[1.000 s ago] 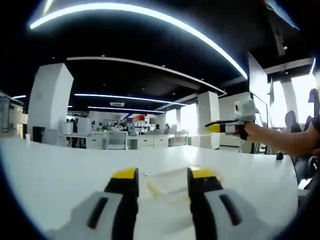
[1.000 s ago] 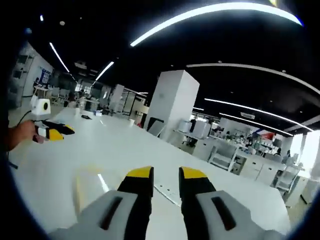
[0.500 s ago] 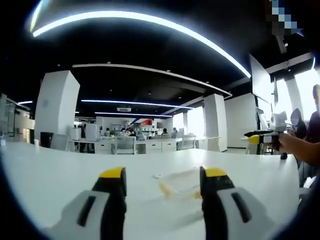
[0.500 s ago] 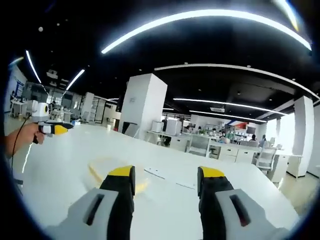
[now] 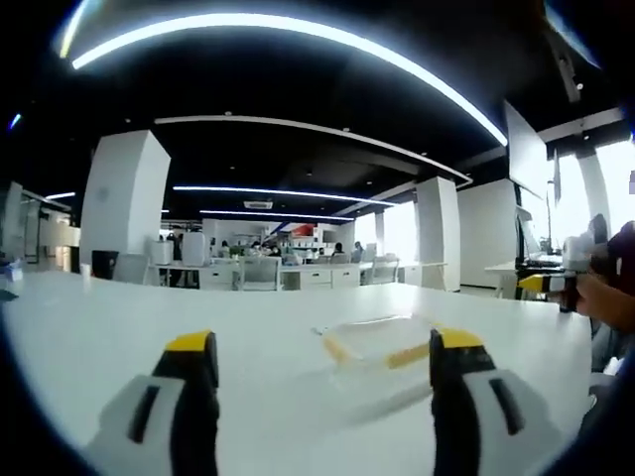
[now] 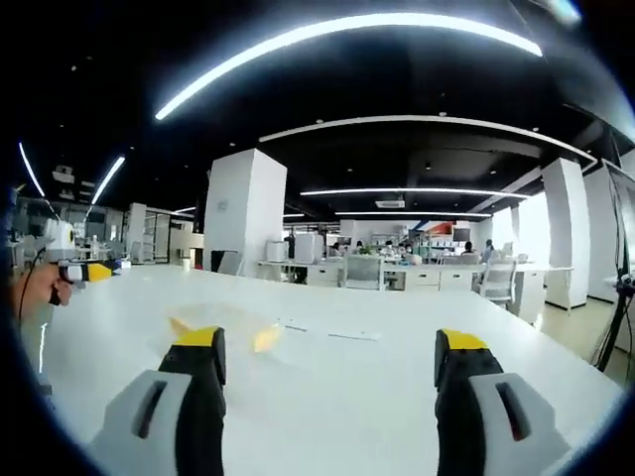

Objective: Snap each plastic latch of the storage box into its locked position after aligning the lid with the box until every specified latch is closed and the lid sits flush.

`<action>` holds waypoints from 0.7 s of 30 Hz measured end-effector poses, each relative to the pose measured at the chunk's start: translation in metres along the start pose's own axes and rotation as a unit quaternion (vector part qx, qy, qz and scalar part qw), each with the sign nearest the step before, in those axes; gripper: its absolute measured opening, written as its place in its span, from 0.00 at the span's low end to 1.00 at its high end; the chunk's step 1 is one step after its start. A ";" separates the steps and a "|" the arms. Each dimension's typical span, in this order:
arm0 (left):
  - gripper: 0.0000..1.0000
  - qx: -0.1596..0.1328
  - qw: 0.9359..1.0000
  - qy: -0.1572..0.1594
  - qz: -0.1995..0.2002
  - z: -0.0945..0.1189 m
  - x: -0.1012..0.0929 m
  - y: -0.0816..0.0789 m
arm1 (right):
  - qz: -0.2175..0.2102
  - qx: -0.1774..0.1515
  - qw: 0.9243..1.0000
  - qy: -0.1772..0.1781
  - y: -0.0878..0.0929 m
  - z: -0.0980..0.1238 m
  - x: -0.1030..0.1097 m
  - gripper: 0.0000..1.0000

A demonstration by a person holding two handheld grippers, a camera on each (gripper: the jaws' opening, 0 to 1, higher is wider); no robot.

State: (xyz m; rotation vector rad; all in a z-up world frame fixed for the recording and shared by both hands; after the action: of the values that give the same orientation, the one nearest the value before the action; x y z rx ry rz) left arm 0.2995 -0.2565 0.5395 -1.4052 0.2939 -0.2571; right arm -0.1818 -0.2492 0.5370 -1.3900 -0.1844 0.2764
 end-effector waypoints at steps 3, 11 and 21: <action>0.98 0.004 1.000 -0.006 0.009 0.005 0.000 0.003 | 0.008 -0.003 1.000 0.014 -0.003 0.005 0.001 1.00; 1.00 -0.009 1.000 -0.014 0.009 0.016 -0.003 0.000 | 0.015 -0.015 1.000 0.023 -0.006 0.014 0.007 1.00; 1.00 -0.011 1.000 -0.024 0.001 0.018 0.001 -0.001 | 0.015 -0.012 0.999 0.043 0.000 0.023 0.007 1.00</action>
State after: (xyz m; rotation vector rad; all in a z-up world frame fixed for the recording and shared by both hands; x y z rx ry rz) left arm 0.3068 -0.2400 0.5430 -1.4304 0.2597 -0.2184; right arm -0.1821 -0.2250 0.5405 -1.4269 -0.0958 0.2387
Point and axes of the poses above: the point that each gripper's makers call its tool centre point, and the gripper's own axes: z roughly backward along the fingers, x roughly to its left, y roughly out of its underside, the point moved 10 cm from there along z, roughly backward along the fingers, and after that the axes turned 13 degrees about x, right-handed, at the moved point
